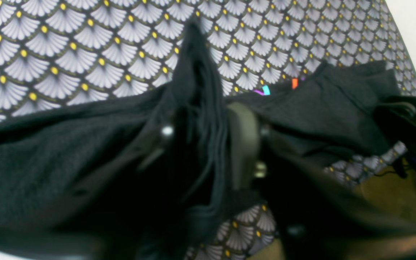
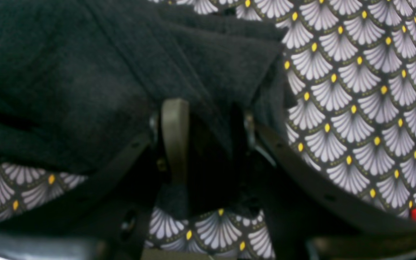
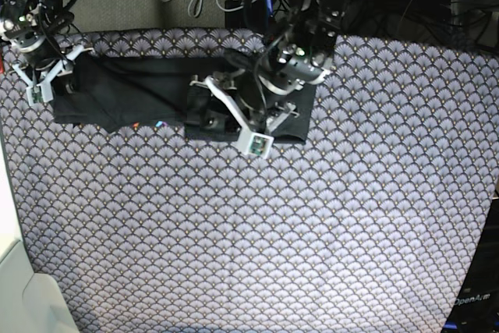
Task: Fold the T-shirt properly
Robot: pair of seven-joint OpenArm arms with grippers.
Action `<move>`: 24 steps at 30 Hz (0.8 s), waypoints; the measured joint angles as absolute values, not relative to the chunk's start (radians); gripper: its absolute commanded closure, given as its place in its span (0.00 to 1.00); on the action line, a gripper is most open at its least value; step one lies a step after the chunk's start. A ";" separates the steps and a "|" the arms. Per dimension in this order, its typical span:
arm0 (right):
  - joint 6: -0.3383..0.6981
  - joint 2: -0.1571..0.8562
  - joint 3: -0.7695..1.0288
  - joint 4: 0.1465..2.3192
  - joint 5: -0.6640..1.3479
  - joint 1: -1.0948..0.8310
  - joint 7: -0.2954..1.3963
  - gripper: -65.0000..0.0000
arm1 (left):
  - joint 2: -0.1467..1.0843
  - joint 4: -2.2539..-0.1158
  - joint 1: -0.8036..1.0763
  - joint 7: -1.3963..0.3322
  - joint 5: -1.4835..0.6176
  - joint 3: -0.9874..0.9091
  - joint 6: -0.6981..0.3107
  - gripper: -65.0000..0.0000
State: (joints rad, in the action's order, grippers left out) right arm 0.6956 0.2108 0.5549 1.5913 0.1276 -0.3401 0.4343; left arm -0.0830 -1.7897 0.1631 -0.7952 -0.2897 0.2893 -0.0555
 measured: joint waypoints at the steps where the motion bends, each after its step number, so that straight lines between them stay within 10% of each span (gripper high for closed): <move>1: 0.696 0.213 0.555 1.591 0.128 -0.342 0.434 0.68 | -0.080 -1.790 0.162 -0.794 -0.330 0.287 -0.055 0.62; 14: 0.695 0.218 0.562 1.598 0.128 -0.336 0.437 0.67 | 0.088 -1.799 0.162 -0.795 -0.416 -0.006 -0.041 0.61; 24: 0.699 0.186 0.630 1.689 0.135 -0.281 0.616 0.42 | 0.130 -1.730 0.191 -0.793 -0.427 -0.038 -0.055 0.52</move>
State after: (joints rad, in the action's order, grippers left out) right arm 0.6991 0.1856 0.6296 1.6886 0.1349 -0.2810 0.6163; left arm 0.1295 -1.7302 0.1909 -0.7929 -0.4271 -0.0376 -0.0551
